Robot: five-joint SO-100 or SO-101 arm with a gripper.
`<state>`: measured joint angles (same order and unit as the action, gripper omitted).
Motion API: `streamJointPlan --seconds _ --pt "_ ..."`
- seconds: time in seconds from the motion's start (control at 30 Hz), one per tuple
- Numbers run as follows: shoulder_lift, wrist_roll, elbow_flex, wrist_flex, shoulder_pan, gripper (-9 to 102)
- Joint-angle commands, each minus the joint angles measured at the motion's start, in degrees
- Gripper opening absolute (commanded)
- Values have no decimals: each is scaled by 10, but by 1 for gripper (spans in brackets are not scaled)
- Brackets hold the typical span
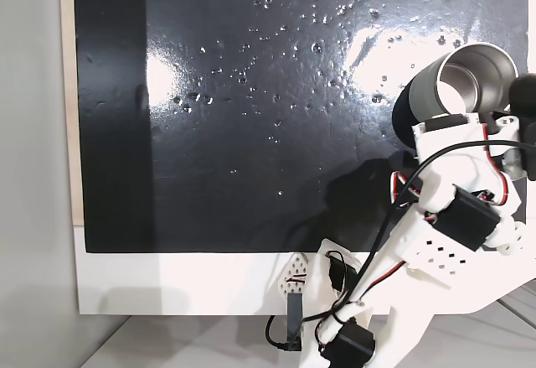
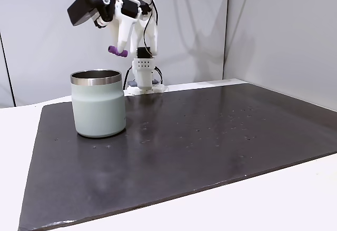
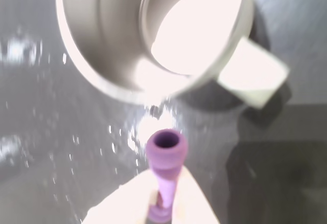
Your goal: Grasp a pengrip and put it in the cup.
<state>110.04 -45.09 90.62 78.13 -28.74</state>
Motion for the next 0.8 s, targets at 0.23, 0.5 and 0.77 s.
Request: streamJointPlan --seconds 0.23,0.5,0.77 --pt "-69 -15 -66 -103 -38 0" --pt "-79 -13 -66 -143 -36 0" --pt "-73 -6 -64 -149 -35 13"
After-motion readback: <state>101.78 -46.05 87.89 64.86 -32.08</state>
